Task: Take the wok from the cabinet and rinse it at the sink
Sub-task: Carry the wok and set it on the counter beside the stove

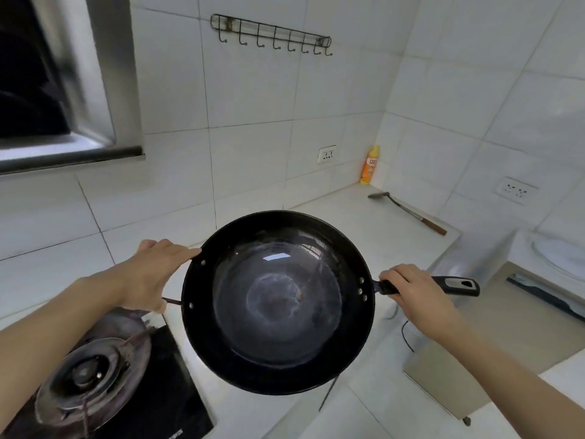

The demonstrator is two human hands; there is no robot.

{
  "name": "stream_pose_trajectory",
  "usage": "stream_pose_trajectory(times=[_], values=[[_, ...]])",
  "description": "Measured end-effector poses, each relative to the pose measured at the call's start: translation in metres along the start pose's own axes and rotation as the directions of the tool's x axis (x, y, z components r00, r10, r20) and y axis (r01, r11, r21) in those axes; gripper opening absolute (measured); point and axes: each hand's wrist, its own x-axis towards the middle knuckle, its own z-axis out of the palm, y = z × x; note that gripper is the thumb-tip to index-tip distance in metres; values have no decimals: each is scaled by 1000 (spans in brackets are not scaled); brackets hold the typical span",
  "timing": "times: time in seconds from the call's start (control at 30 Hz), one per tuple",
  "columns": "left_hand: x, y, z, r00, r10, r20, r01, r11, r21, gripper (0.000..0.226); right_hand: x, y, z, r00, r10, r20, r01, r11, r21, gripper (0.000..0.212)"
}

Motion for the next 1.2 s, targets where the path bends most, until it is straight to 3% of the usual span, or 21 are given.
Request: stream_pose_trajectory(times=[0.33, 0.7, 1.2], values=[[28, 23, -4, 944, -305, 123, 305, 952, 21, 114, 113, 70, 80, 977, -197, 80, 177, 961, 211, 37], [-6, -24, 28, 908, -409, 84, 412, 911, -14, 115, 187, 21, 108, 935, -334, 115, 297, 920, 255, 31], [-30, -11, 85, 747, -583, 319, 613, 790, 8, 114, 232, -21, 190, 838, -458, 296, 340, 863, 373, 27]])
